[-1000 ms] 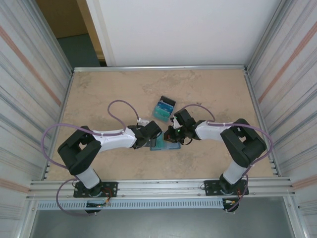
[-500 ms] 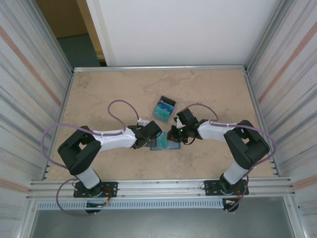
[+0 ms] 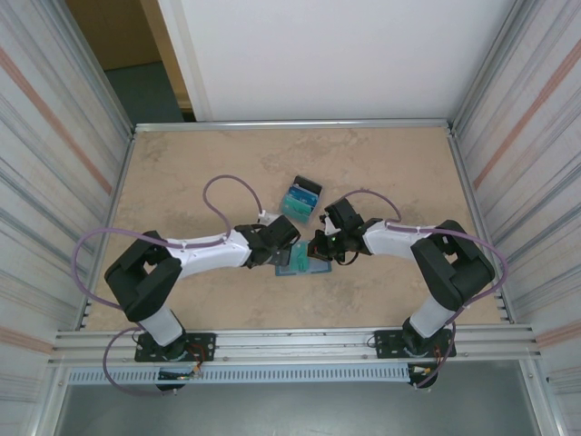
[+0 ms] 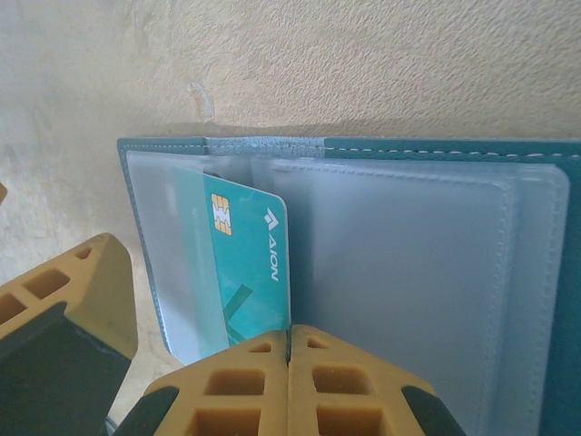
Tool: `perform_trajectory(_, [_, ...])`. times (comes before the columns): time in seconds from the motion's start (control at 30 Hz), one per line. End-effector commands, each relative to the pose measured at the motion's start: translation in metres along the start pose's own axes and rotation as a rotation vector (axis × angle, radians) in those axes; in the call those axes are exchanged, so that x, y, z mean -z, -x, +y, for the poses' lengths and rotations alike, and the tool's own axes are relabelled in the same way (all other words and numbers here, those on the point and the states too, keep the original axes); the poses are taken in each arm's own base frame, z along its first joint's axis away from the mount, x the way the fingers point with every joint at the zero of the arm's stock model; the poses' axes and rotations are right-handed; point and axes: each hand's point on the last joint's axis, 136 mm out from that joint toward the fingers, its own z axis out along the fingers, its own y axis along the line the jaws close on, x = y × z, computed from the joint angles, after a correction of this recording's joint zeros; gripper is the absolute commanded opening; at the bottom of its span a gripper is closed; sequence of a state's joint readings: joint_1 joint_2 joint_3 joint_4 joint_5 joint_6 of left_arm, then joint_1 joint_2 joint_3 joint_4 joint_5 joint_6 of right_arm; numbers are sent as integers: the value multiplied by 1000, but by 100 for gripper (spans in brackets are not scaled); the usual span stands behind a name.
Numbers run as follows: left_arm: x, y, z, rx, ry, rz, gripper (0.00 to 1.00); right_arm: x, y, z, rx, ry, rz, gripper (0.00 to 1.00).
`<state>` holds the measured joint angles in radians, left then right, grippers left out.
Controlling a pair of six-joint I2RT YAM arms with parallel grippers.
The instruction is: Take the credit cards out of the card holder
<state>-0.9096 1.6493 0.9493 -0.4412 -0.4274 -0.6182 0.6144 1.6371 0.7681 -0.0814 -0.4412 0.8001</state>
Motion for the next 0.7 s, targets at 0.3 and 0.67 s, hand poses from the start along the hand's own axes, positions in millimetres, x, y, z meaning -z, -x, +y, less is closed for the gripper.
perform_trajectory(0.3, [-9,-1,-25,-80,-42,17,99,7,1,-6,-7,1,-21,0])
perform_trajectory(0.67, [-15,-12,-24,-87,-35,51,99,14,3,-3,-21,49,-46,0])
